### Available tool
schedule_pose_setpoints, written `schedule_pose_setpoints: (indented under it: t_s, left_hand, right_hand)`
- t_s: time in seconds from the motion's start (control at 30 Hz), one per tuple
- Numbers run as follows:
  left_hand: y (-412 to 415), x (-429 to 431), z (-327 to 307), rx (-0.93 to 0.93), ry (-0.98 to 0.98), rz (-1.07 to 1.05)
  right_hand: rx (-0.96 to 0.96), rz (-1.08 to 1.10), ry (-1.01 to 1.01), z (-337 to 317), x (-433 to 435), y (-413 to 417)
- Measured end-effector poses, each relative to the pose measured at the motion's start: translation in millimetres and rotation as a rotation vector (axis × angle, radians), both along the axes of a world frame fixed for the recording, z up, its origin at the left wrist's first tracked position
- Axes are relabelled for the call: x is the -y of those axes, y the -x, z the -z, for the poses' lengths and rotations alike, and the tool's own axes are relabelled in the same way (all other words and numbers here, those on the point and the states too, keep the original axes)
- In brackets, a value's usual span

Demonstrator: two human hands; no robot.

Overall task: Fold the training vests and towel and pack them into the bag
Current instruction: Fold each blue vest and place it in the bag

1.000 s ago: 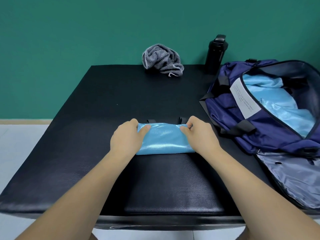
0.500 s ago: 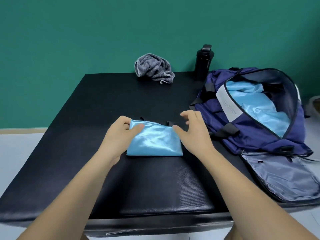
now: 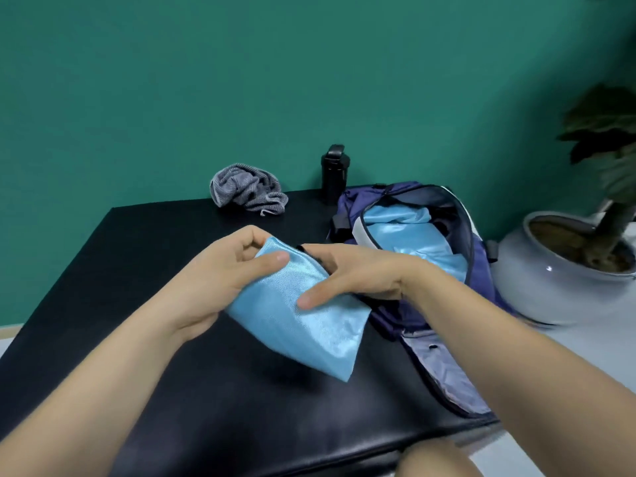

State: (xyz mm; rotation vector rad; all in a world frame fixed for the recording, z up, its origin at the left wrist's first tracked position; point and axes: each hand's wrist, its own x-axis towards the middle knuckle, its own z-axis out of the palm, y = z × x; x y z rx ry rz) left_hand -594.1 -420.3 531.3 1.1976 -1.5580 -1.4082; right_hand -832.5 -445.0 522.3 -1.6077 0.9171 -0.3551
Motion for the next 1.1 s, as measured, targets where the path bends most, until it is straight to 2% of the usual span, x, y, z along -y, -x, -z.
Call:
schedule_pose_setpoints:
  t_s: [0.1,0.2,0.4,0.5,0.57,0.7,0.77,0.93,1.03,1.1]
  left_hand:
    - [36,12,-11,-0.097,0.03,0.009]
    - [71,32,-11,-0.155,0.084,0.014]
    - [132,87,9,-0.111,0.125,-0.05]
    - [151,115,21,0.066,0.241,-0.164]
    - [162,125,23,0.22,0.39,-0.203]
    - [183,131,32,0.427,0.703,-0.055]
    - [193,132,40,0.535,0.785,0.051]
    - [216,145,49,0.777,0.768,0.196]
    - [227,157,56,0.923,0.701,0.283]
    - [233,163,61,1.019,0.669,0.342]
  right_hand:
    - [-0.035,0.068,0.056,-26,2,42]
    - [-0.158,0.123,0.192,-50,11,83]
    - [-0.606,0.163,0.393,-88,57,138]
    - [-0.906,0.163,0.484,-89,95,155]
    - [-1.024,0.144,0.475,-87,115,160]
    - [-1.123,0.13,0.491,-75,148,160]
    - [-1.144,0.117,0.489,-68,160,158]
    - [-1.133,-0.003,0.304,-42,176,152]
    - [-1.206,0.0,0.369,-18,183,149]
    - [-1.243,0.047,0.509,0,185,149]
